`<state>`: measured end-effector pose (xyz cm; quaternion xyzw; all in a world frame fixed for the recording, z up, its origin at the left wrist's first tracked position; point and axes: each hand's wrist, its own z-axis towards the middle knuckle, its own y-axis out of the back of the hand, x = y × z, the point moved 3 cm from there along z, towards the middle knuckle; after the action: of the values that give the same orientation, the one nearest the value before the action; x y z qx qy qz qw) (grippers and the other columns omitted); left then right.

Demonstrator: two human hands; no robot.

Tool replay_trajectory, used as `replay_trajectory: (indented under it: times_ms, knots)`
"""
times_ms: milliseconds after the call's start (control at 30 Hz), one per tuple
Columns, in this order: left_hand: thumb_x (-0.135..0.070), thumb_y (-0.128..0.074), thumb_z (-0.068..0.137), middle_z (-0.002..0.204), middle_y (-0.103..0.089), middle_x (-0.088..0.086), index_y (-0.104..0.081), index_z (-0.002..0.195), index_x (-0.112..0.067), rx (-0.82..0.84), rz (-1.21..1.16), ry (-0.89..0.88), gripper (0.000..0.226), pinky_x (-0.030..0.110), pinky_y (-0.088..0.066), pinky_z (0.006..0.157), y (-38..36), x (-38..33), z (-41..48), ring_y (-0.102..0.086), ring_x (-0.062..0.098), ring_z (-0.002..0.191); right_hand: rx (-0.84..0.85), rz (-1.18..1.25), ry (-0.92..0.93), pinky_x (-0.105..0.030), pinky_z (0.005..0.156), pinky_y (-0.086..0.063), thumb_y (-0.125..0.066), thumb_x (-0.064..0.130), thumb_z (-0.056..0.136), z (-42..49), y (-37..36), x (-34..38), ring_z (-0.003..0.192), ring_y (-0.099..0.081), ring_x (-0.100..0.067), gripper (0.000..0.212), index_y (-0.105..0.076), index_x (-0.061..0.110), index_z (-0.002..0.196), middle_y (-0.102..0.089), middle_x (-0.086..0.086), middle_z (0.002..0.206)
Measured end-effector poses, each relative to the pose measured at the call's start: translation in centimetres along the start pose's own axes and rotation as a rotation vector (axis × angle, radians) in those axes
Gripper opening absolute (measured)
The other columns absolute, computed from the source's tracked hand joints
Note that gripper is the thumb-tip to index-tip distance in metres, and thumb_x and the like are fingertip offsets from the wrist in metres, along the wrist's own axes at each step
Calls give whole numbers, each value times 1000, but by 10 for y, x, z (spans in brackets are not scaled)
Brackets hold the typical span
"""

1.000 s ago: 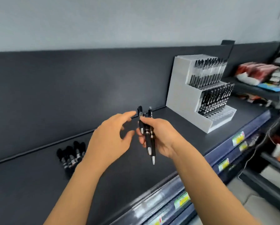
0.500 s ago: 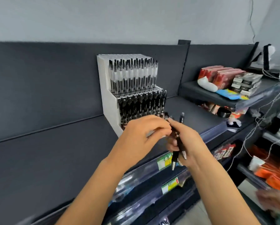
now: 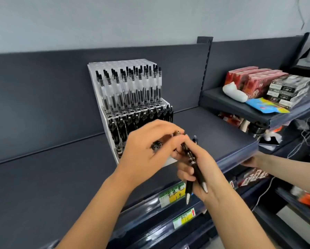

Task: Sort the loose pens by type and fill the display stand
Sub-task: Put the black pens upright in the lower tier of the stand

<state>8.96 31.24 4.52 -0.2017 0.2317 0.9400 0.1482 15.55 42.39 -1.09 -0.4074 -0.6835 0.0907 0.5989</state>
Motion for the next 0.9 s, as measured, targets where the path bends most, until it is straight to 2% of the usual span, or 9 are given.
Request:
replay_trajectory:
  times_ms: [100,200,267,367,433,567,700,767,900]
  knots:
    - [-3,-64,85,89,-67,4,-72,93,-2,-38,-91,1,12,18,-51,69,4,-1,2,-64,8,78,-54,60,15,-14,27,-25,-67,30,82,10,8,9,27,-30,-3,27,-54,7,83,-70,-19,96]
    - [-5,-63,80,84,-68,7,-71,84,-3,56,-245,97,9,28,-54,64,8,7,-4,-66,20,73,-111,-53,179,-18,30,-27,-70,20,78,14,6,21,29,-29,-7,26,-58,1,91,-60,-16,77]
    - [-16,-66,81,80,-67,6,-69,82,-4,137,-327,304,12,31,-54,60,8,15,-6,-66,25,67,-199,-235,382,-22,36,-30,-70,17,83,14,5,32,31,-31,-12,21,-55,6,93,-61,-23,74]
    - [-25,-76,80,90,-64,-7,-64,94,-19,224,-60,522,20,28,-56,60,1,29,-1,-67,18,67,-265,-464,595,-25,41,-35,-77,18,79,11,-1,47,33,-39,-13,26,-53,14,88,-70,-10,74]
    - [-28,-78,79,92,-62,-5,-63,105,-21,282,49,527,30,27,-56,64,-9,35,3,-64,11,68,-243,-537,658,-20,43,-39,-81,19,74,9,-9,51,38,-47,-5,29,-55,17,87,-70,1,71]
    - [-25,-75,82,74,-65,6,-70,97,-14,176,96,518,19,29,-52,66,-20,45,10,-60,13,65,-226,-627,772,-14,47,-41,-83,23,71,10,-18,52,45,-52,-1,30,-56,17,83,-69,6,68]
    - [-19,-73,84,74,-70,0,-72,87,-19,-6,-94,562,3,31,-56,71,-30,50,11,-67,13,70,-264,-660,758,-24,53,-40,-76,35,78,18,-3,50,50,-47,-13,28,-61,12,83,-57,-1,65]
    - [-16,-73,84,73,-70,0,-73,84,-18,-24,-138,564,2,30,-56,67,-38,53,12,-66,15,68,-234,-684,707,-22,51,-38,-72,34,83,23,5,47,47,-45,-10,21,-65,14,85,-55,3,59]
    - [-20,-77,79,69,-69,5,-69,76,-5,-18,25,521,17,30,-53,64,-49,58,16,-64,15,66,-267,-651,635,-21,39,-34,-64,35,90,33,14,45,36,-38,-12,22,-64,14,84,-49,9,42]
